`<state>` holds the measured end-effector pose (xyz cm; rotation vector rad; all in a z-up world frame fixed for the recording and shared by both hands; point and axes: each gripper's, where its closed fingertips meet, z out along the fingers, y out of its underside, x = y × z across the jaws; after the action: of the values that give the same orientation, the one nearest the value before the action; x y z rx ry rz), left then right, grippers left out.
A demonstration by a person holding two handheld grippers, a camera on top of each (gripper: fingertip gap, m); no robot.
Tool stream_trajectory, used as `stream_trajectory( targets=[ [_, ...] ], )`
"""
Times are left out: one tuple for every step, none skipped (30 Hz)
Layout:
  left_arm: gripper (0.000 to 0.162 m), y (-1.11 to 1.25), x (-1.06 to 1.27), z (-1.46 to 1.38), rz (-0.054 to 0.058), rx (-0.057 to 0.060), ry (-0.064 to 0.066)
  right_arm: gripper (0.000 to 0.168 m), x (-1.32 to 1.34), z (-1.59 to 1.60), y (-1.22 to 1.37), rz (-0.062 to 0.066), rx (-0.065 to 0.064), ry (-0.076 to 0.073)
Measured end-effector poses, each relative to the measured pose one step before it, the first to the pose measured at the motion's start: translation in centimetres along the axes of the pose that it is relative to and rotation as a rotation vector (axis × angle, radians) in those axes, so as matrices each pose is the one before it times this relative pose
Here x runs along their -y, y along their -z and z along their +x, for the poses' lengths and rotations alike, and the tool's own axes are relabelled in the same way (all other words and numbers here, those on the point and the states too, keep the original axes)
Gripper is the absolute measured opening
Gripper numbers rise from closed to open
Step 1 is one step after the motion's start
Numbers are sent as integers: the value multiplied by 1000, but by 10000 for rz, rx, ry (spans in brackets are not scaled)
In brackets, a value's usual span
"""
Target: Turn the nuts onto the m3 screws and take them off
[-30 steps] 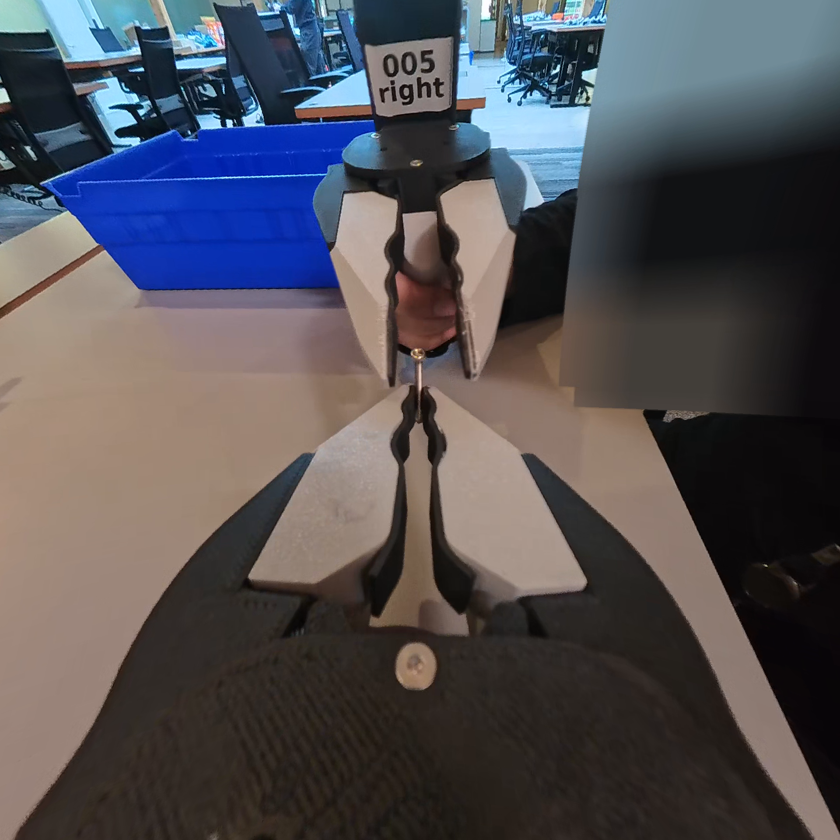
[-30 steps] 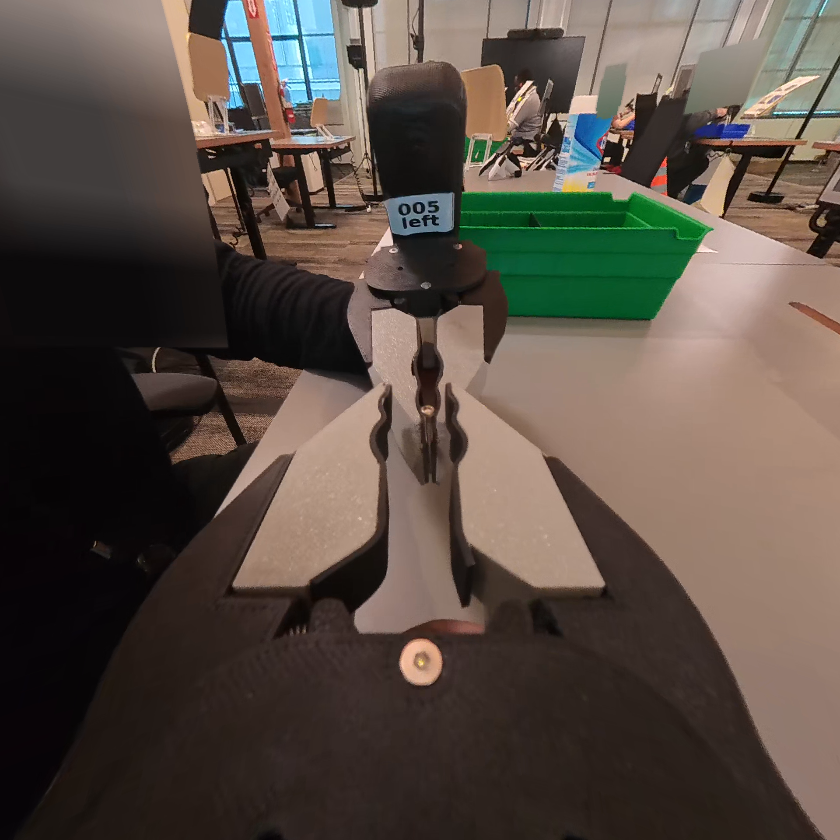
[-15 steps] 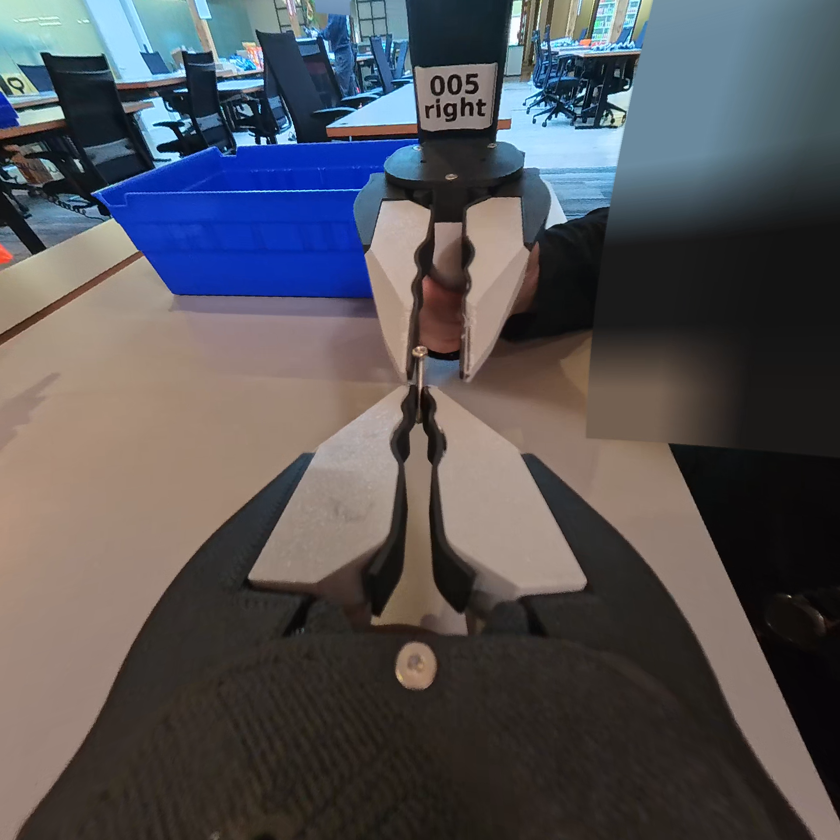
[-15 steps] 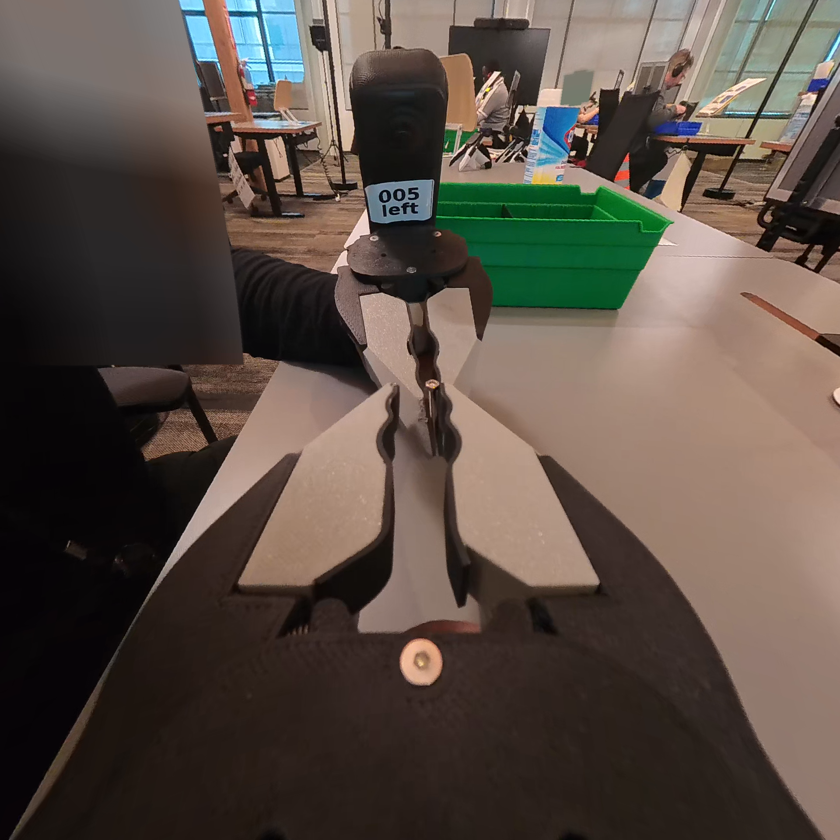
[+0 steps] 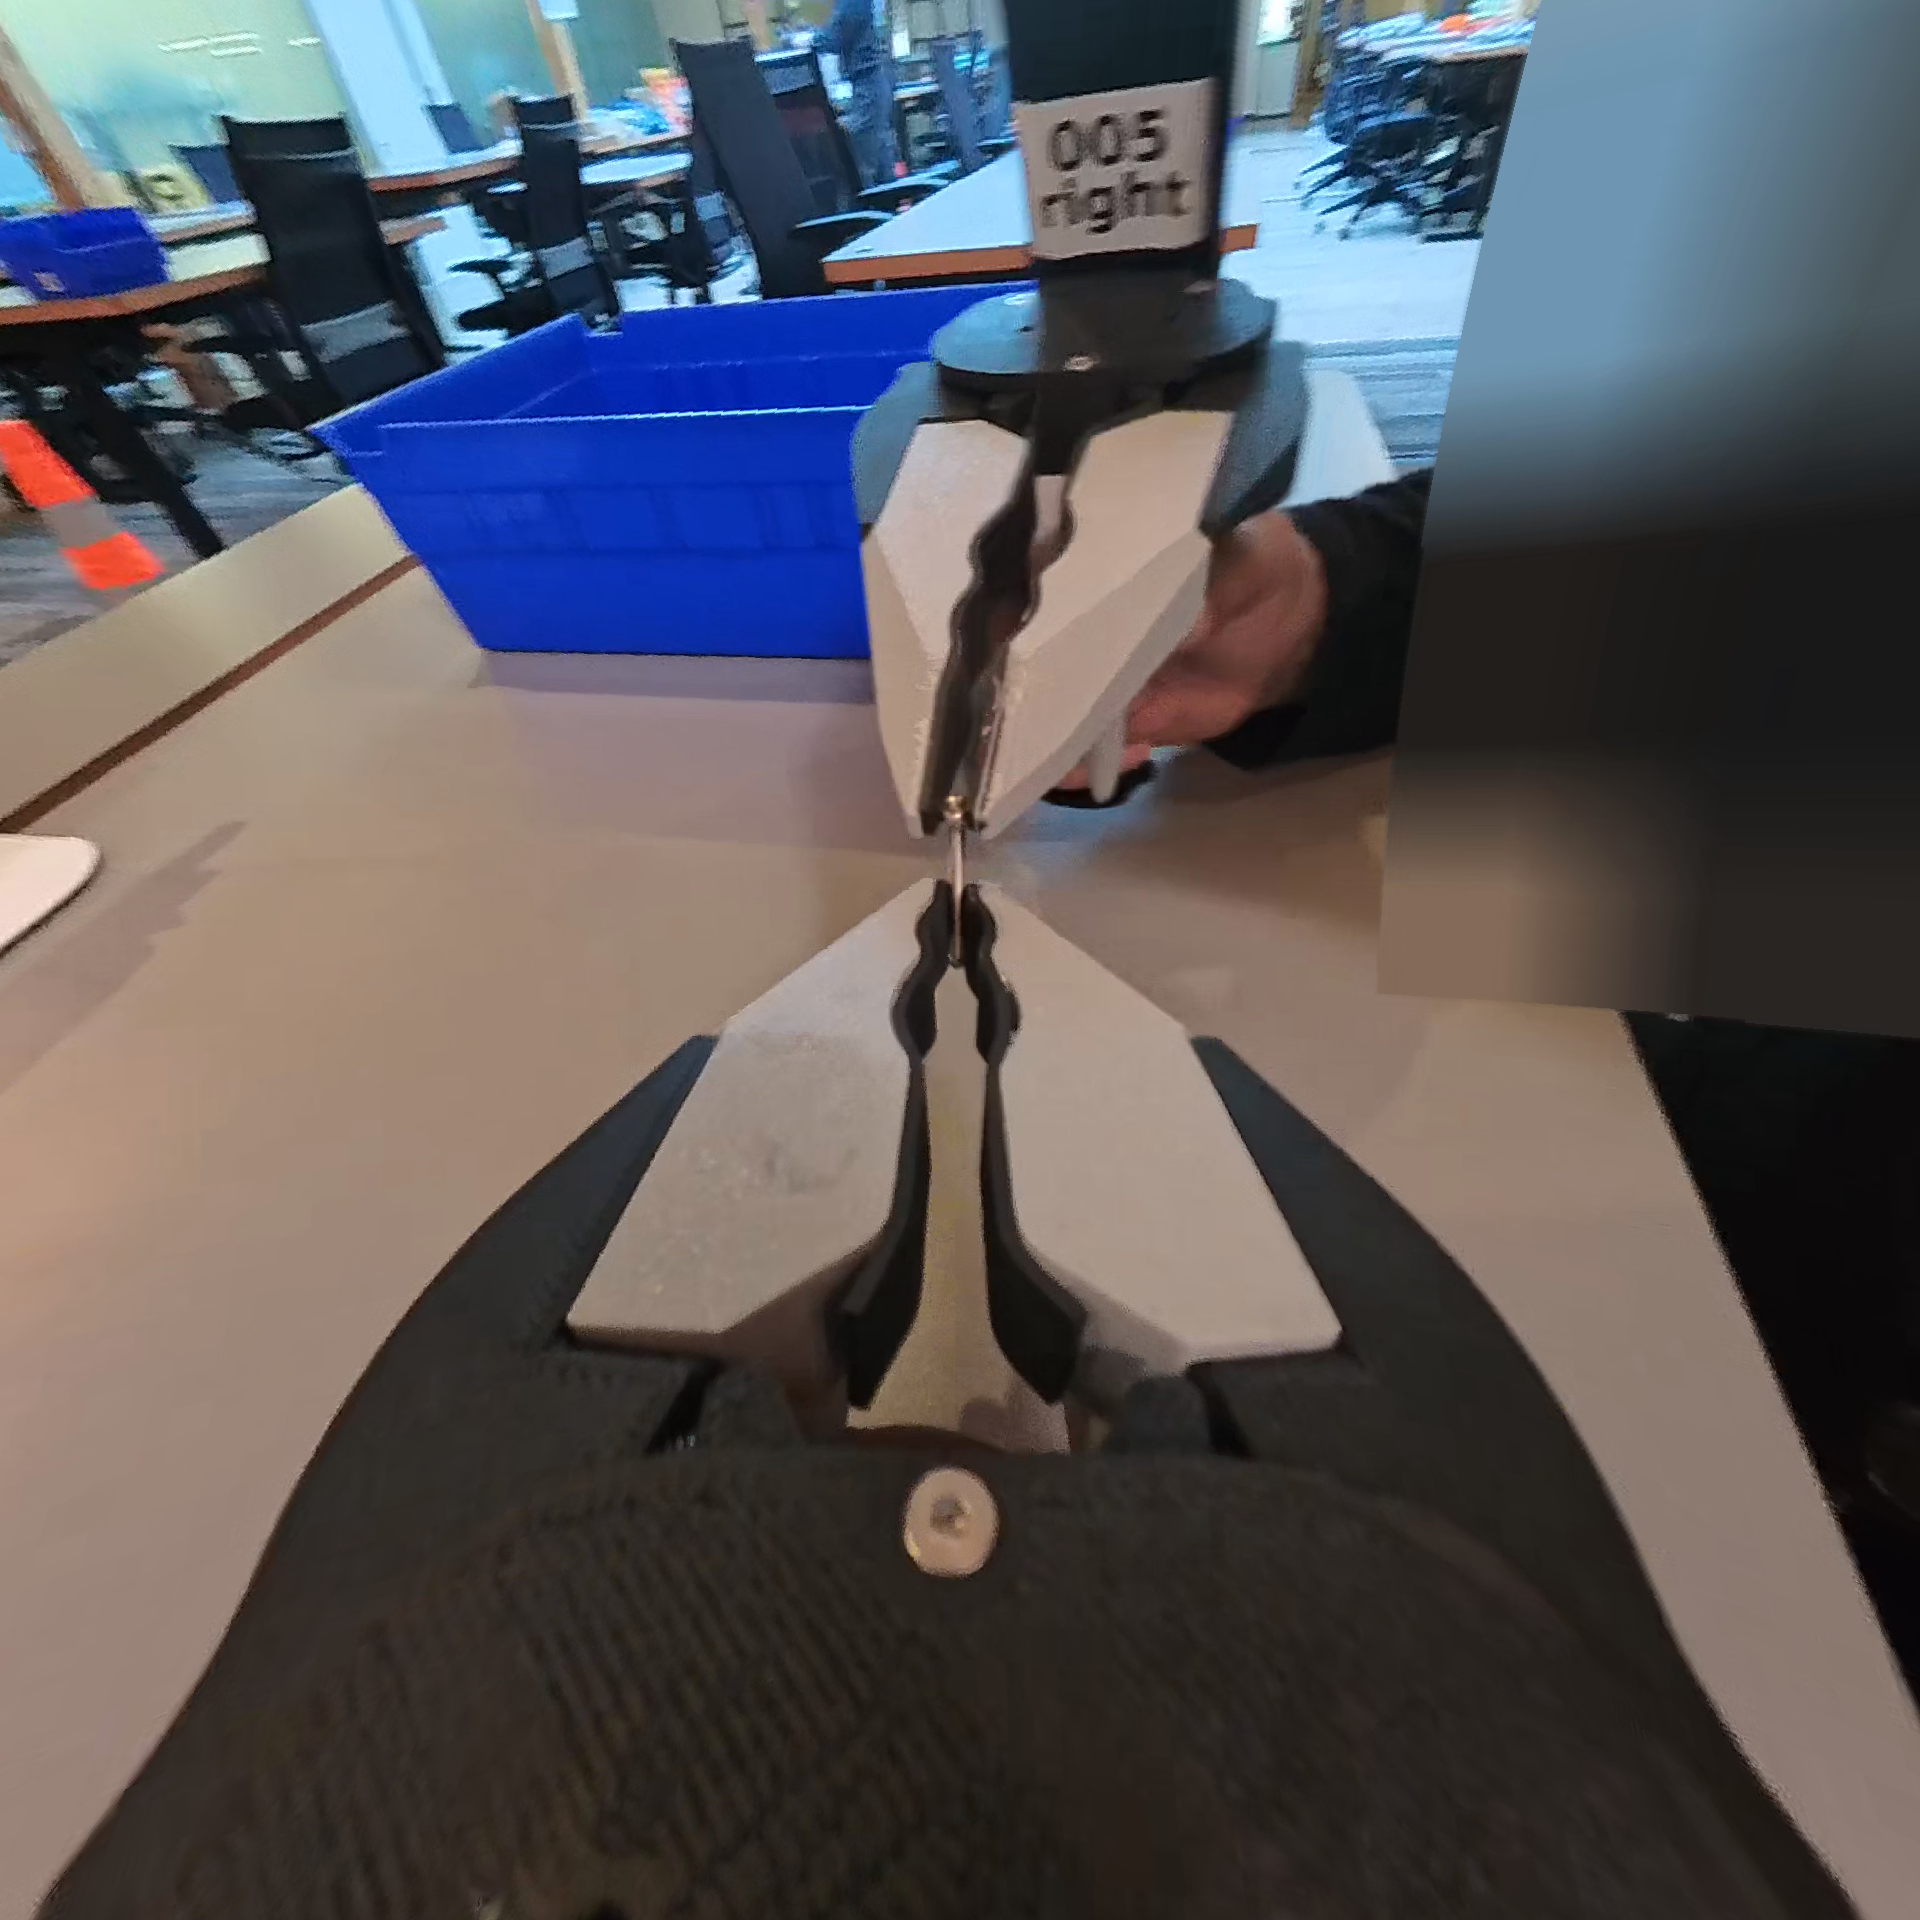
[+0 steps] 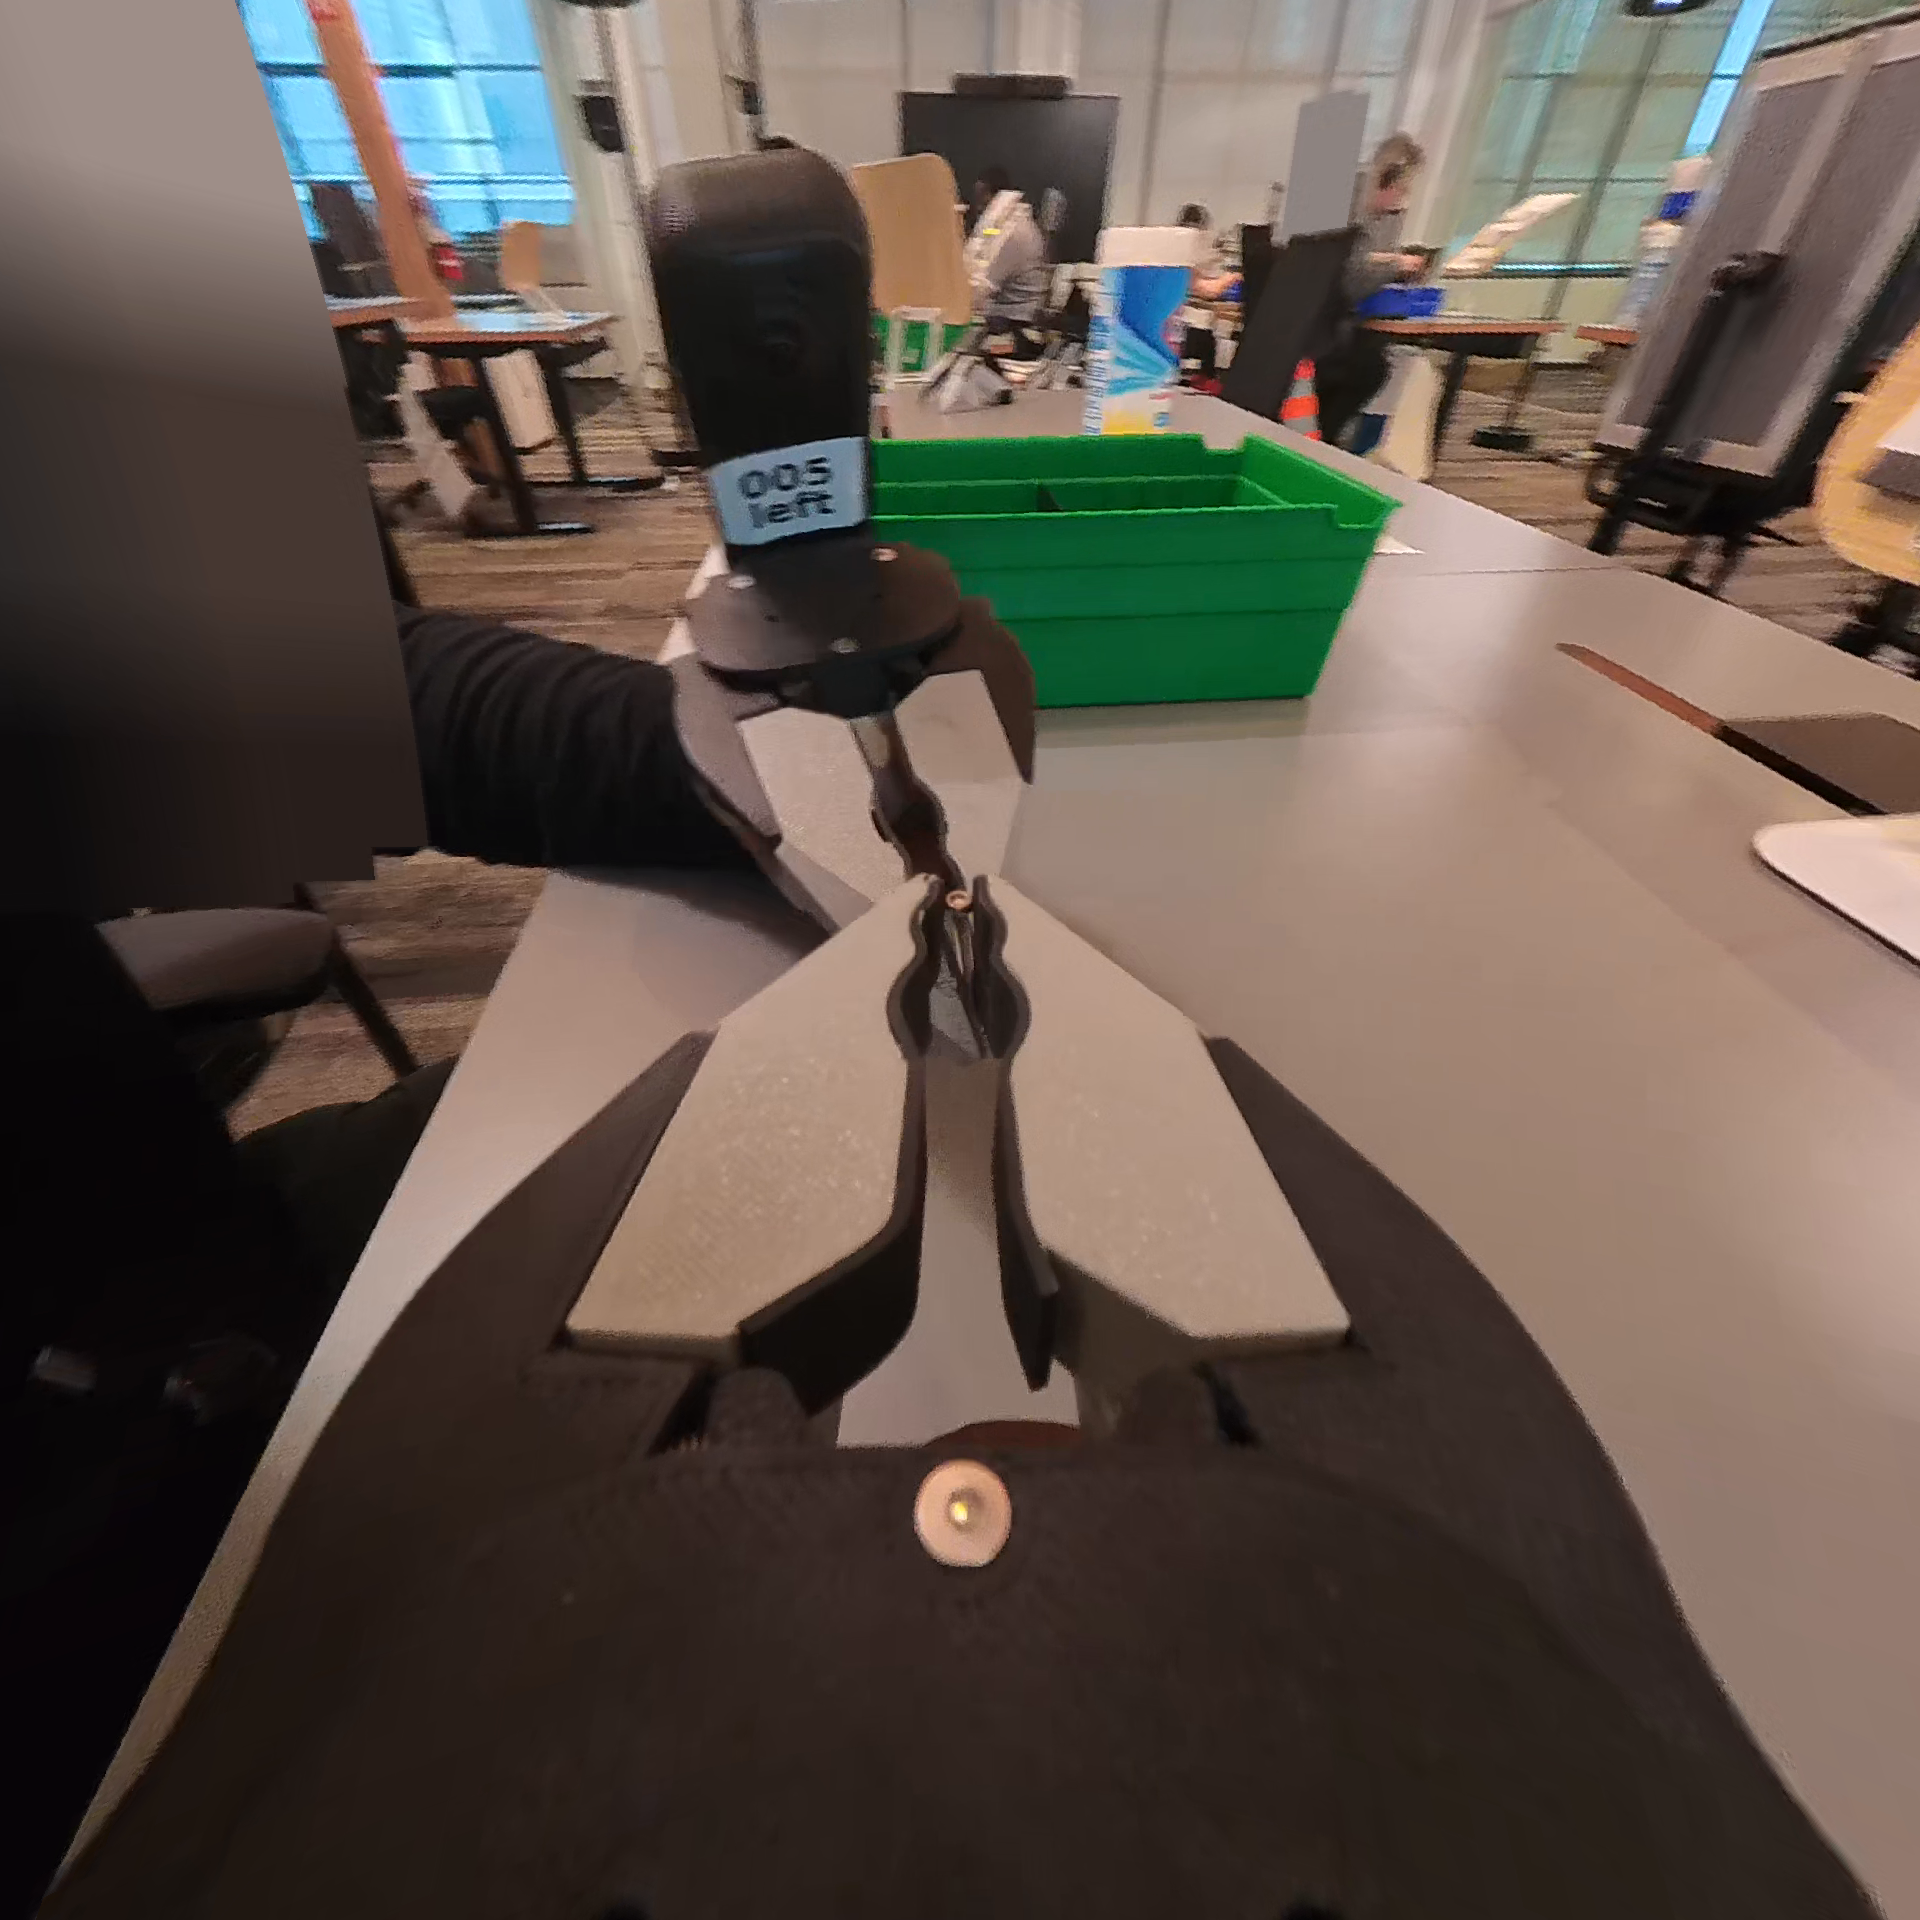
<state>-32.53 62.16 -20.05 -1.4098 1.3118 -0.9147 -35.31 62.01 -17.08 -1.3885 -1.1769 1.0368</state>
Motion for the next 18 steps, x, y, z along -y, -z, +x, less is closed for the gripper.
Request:
stream_trajectory(
  targets=[
    [0,-92,-128,-694,-101,469,-11,2,-66,671,-123,-15,-554,-170],
    [0,-145,-224,-877,-181,607,-31,2,-157,847,-214,-72,-677,-124],
    [0,-201,-339,-988,-270,700,-83,2,-190,885,-346,-141,-727,-26],
    [0,-245,-316,-986,-265,695,-123,2,-116,832,-457,-128,-728,23],
    [0,-231,-294,-955,-234,616,-59,2,-63,742,-581,-93,-716,-29],
    [0,-212,-289,-912,-203,500,44,2,-29,679,-645,-64,-692,-88],
    [0,-169,-278,-898,-168,423,116,2,2,591,-730,-58,-643,-25],
    [0,-125,-219,-917,-121,411,133,2,113,494,-772,-44,-588,85],
    [0,-129,-163,-935,-92,424,138,2,158,418,-798,-40,-572,116],
    [0,-167,-168,-904,-118,426,115,2,84,289,-837,-64,-527,68],
    [0,-234,-279,-882,-205,419,89,2,-7,258,-829,-81,-484,124],
    [0,-270,-234,-806,-181,404,84,2,14,278,-766,-42,-449,208],
    [0,-281,-193,-687,-170,357,90,2,-29,256,-694,-79,-352,212],
    [0,-286,-201,-555,-161,296,36,2,-85,247,-593,-107,-235,115],
    [0,-243,-156,-426,-132,237,-39,2,-52,147,-405,-49,-77,23],
    [0,-153,-59,-216,-60,126,-57,3,-28,85,-173,-5,76,-15],
    [0,-21,22,92,12,-64,3,3,99,20,129,93,232,-81],
    [0,102,100,293,68,-183,74,5,470,-42,496,347,408,-167]
  ],
)
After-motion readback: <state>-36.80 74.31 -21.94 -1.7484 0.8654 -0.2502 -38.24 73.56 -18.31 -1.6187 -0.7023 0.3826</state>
